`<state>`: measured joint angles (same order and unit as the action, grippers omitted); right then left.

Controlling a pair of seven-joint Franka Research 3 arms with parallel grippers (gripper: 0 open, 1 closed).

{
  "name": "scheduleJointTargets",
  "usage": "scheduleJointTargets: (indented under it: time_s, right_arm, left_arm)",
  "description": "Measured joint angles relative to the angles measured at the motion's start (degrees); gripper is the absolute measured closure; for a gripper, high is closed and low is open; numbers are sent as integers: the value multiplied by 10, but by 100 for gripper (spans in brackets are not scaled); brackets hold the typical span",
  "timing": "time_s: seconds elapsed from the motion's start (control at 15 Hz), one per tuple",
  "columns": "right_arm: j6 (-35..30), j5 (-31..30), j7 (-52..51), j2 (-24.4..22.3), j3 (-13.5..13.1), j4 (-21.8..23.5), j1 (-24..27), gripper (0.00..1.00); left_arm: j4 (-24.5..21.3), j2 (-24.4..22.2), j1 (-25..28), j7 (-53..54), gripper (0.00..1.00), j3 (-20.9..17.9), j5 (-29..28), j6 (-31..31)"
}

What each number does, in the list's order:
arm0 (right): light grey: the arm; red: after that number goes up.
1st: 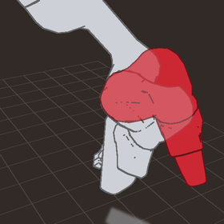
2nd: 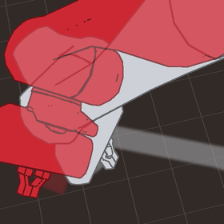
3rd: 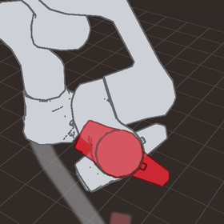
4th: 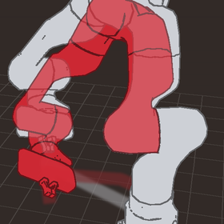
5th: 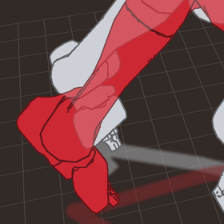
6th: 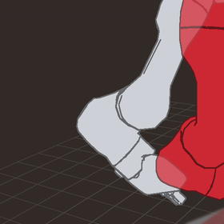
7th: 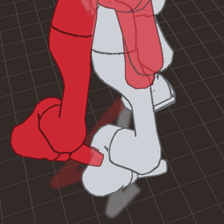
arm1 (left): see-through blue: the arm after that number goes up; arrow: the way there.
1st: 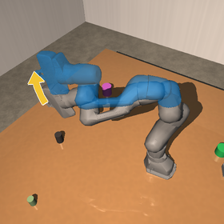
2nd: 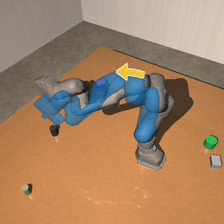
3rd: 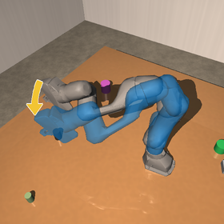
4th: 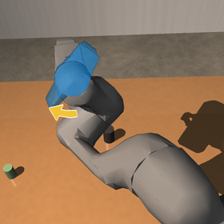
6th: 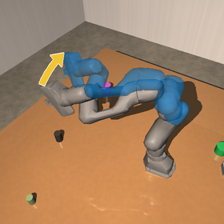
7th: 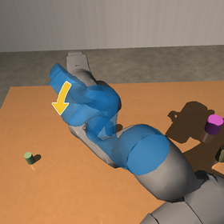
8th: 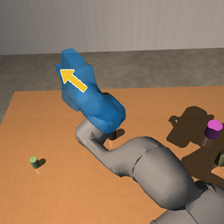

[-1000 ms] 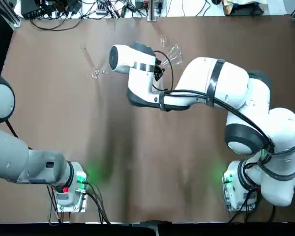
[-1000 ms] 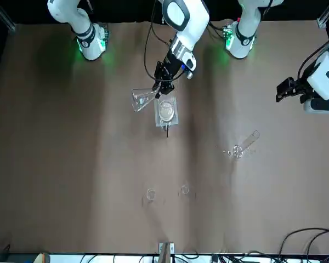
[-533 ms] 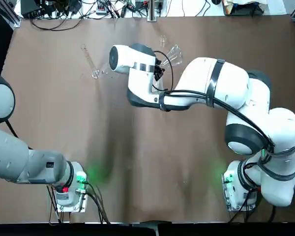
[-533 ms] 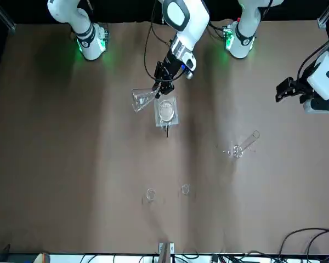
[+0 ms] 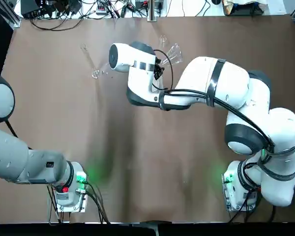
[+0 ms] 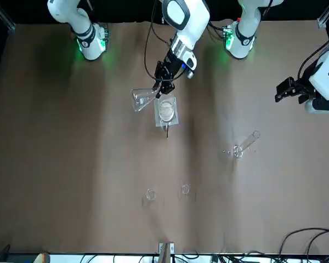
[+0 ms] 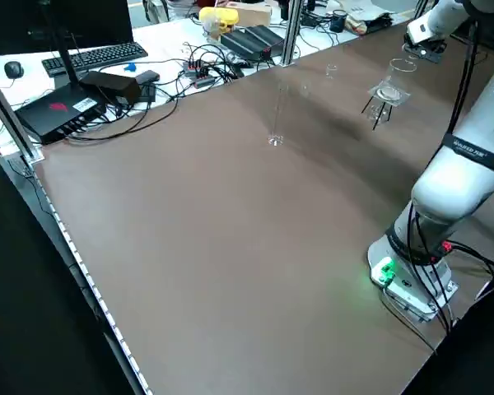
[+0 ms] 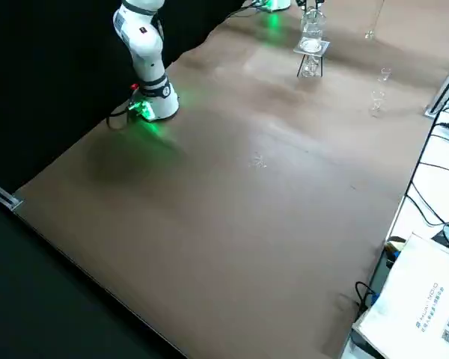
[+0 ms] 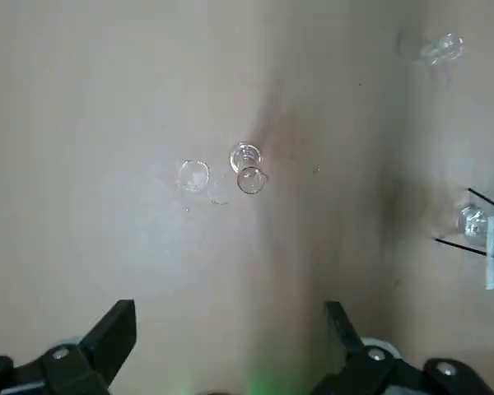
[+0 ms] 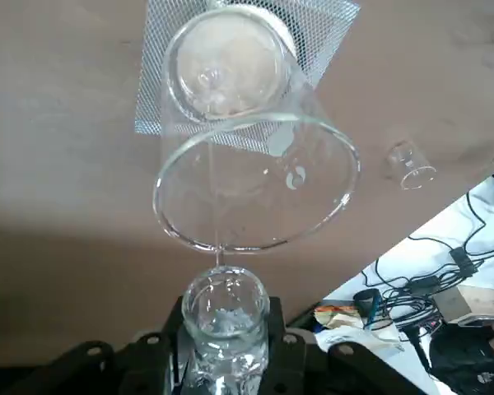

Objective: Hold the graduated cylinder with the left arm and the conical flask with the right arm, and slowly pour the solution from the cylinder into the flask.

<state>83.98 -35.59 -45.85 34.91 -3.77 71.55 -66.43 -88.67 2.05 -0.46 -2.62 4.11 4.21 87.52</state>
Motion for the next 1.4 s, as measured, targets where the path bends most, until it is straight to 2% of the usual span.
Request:
scheduleJointTargets:
  time_s: [0.47, 0.87, 1.07, 1.4]
  right_arm:
    - [-1, 51, -5, -6, -4, -21, 27, 61]
    - [-6, 117, -39, -66, -6, -28, 76, 61]
    - [-6, 163, -57, -92, -7, -29, 112, 61]
    - [-5, 254, -109, -132, -9, -29, 205, 61]
  left_arm:
    - [0, 0, 4, 0, 0, 0, 5, 0]
    - [0, 0, 4, 0, 0, 0, -3, 0]
    - [0, 0, 4, 0, 0, 0, -16, 0]
    - [0, 0, 1, 0, 0, 1, -51, 0]
